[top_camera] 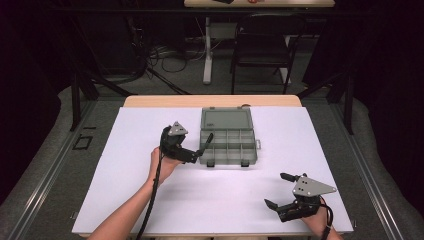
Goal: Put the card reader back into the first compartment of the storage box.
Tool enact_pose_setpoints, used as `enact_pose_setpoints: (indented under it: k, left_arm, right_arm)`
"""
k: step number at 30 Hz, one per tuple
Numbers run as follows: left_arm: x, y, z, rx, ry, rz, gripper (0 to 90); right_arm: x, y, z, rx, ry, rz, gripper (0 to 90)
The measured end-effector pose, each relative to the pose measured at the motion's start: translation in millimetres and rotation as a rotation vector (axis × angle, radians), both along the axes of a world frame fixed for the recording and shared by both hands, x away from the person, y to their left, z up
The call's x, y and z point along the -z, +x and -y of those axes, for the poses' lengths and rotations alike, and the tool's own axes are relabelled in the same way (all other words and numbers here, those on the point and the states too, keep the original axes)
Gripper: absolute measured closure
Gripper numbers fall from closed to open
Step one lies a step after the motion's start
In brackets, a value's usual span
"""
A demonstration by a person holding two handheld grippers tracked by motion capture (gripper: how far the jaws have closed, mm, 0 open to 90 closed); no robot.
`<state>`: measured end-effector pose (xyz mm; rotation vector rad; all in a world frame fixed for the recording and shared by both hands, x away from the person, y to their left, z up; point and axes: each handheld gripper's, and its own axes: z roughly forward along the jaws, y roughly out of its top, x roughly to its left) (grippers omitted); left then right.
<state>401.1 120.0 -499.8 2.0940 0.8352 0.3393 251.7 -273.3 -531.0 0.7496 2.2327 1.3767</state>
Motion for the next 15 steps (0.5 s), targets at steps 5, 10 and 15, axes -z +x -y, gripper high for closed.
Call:
enact_pose_setpoints:
  k: [5,10,15]
  left_arm:
    - [-1.4,-17.4,-2.3,0.032,0.029,0.001,0.0]
    - [-0.5,-34.2,-6.6,0.047,0.033,-0.004,0.0]
    - [-0.3,-47.3,-14.0,0.051,0.030,-0.011,0.0]
  right_arm:
    - [-0.6,-1.4,-0.7,-0.001,-0.003,0.006,0.9]
    - [-0.2,-1.2,0.1,0.004,-0.002,0.000,0.9]
    - [0.0,-1.0,-0.1,0.004,-0.002,0.000,1.1]
